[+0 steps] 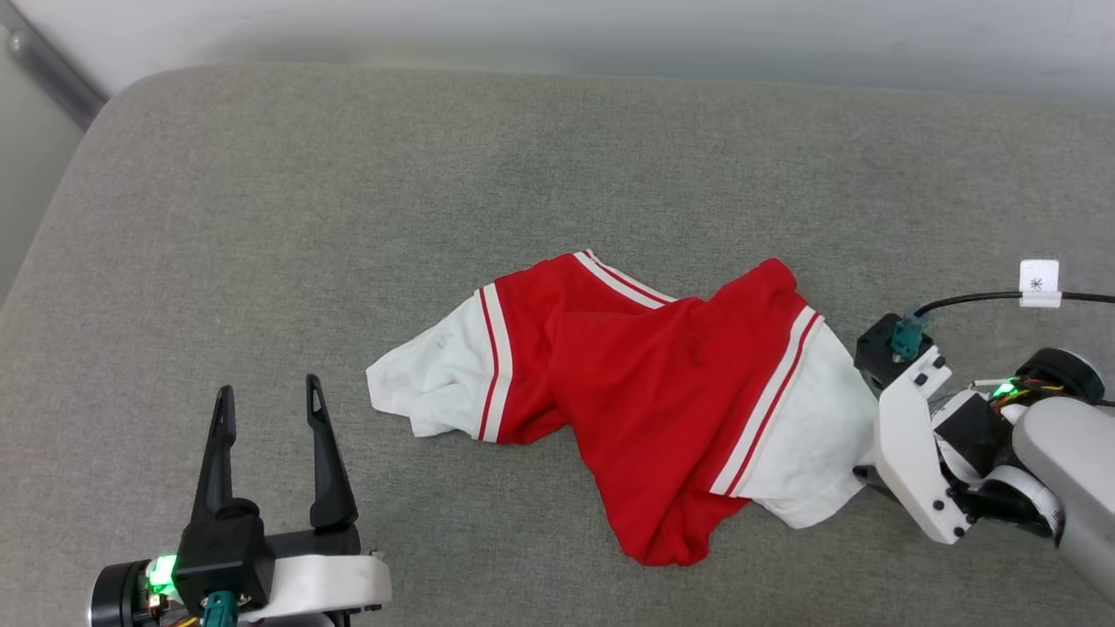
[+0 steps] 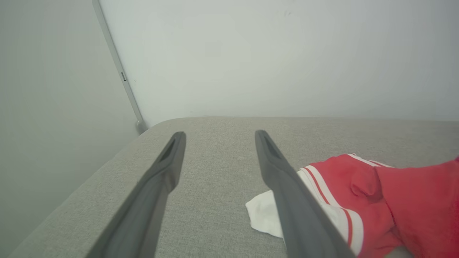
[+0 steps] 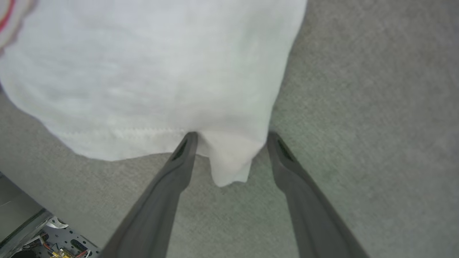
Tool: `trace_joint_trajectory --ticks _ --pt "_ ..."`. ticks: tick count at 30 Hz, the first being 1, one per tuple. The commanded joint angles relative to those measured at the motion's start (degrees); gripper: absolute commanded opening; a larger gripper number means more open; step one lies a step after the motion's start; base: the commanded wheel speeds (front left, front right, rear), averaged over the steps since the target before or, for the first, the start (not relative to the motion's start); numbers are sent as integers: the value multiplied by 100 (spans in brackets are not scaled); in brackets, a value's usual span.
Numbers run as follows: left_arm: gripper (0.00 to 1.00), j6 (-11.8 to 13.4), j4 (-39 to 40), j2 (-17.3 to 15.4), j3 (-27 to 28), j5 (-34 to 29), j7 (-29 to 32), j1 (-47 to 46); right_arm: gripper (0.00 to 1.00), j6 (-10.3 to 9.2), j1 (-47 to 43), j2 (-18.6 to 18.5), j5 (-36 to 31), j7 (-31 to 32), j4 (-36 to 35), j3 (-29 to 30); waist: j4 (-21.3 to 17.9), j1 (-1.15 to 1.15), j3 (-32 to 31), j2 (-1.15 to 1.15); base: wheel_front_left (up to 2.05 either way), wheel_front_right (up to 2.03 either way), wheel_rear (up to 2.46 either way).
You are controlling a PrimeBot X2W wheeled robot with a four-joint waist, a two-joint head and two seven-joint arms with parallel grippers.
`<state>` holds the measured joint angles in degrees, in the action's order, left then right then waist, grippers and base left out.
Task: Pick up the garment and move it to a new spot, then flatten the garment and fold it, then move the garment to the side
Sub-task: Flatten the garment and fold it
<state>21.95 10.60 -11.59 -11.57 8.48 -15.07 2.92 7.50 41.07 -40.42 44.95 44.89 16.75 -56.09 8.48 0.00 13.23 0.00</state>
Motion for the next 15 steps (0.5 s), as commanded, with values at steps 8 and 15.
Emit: trace_joint_trajectory --ticks 8,15 --pt "100 -389 -217 329 343 -272 -14 -38 0 -2 220 126 212 -794 438 -691 -71 0 -31 0 0 0 0" --pt "100 -587 -336 465 524 -394 -14 133 0 -3 501 -474 449 -1486 233 -646 -280 0 -358 0 0 0 0"
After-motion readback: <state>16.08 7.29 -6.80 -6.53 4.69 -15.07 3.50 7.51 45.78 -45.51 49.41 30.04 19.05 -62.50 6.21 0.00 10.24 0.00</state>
